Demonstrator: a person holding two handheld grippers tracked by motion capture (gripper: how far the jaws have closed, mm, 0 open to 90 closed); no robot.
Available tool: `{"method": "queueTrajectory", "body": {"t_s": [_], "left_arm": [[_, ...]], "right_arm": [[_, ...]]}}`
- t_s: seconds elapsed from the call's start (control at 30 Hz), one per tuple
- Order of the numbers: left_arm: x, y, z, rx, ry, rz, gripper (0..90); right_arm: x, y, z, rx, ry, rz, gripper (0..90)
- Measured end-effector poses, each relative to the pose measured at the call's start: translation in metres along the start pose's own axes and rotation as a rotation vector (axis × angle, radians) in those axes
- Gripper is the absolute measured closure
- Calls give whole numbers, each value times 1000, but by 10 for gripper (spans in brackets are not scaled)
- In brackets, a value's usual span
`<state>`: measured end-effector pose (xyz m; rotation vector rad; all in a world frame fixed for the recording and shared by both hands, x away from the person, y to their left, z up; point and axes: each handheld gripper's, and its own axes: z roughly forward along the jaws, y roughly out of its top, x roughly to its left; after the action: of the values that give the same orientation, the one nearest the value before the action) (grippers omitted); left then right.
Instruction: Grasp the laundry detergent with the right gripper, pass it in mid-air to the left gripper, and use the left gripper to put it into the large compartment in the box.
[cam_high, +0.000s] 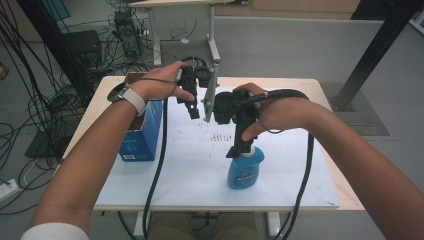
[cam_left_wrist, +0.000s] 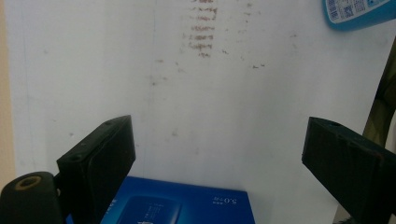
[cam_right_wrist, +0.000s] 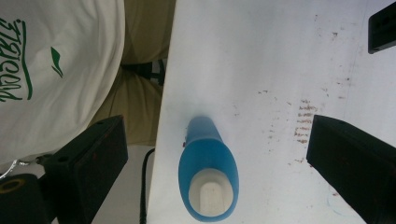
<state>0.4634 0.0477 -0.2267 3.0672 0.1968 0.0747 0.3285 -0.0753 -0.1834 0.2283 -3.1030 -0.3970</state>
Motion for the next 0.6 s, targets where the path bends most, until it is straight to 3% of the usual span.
{"method": "queueTrajectory", "body": {"t_s": [0.43,0.6], "left_arm": [[-4,0,0,10,7,-29,99],[-6,-2,1,12,10,-46,99]], "right_arm": [[0,-27,-5,-33,-11,-17,53],[1,-43,-5,-70,-25,-28,49]]}}
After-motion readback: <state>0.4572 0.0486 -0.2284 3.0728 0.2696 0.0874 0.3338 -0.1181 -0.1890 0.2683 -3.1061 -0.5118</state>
